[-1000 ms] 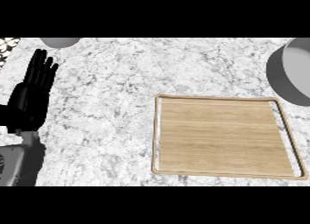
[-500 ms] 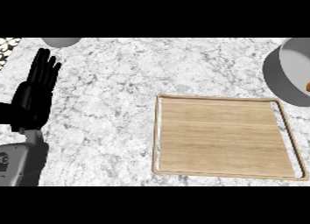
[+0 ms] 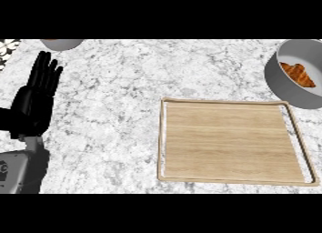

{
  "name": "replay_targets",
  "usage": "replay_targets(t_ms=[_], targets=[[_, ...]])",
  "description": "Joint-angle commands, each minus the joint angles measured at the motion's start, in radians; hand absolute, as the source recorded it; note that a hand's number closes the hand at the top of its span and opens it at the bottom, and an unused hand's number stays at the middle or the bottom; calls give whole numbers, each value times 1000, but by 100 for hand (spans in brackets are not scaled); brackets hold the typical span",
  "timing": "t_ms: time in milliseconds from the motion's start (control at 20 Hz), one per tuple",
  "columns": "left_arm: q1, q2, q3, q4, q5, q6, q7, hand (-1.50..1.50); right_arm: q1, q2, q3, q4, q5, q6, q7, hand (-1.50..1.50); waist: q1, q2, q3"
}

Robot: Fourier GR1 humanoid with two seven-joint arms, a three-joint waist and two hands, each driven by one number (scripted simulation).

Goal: Pick the croissant from the tray and place it in the pot

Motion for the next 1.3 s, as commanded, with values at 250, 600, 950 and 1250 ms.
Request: replay_targets(t_ms=[250,600,950,1250], targets=[[-18,-13,6,18,-12,14,-3,0,208,65,-61,-325,-218,-28,-87,-150,-16,-3,-1],[-13,8,21,9,4,-16,18,0,420,46,-149,-524,-394,52,-136,-150,-10,-2,-1],[-41,7,40,71,0,-22,-25,0,632,136,-246,-686,-582,111,-271,-150,-14,-1,-1],[33,-26,12,-37,-19,3,3,0,793,179,-303,-861,-657,203,-210,-150,-9,-1,-1]])
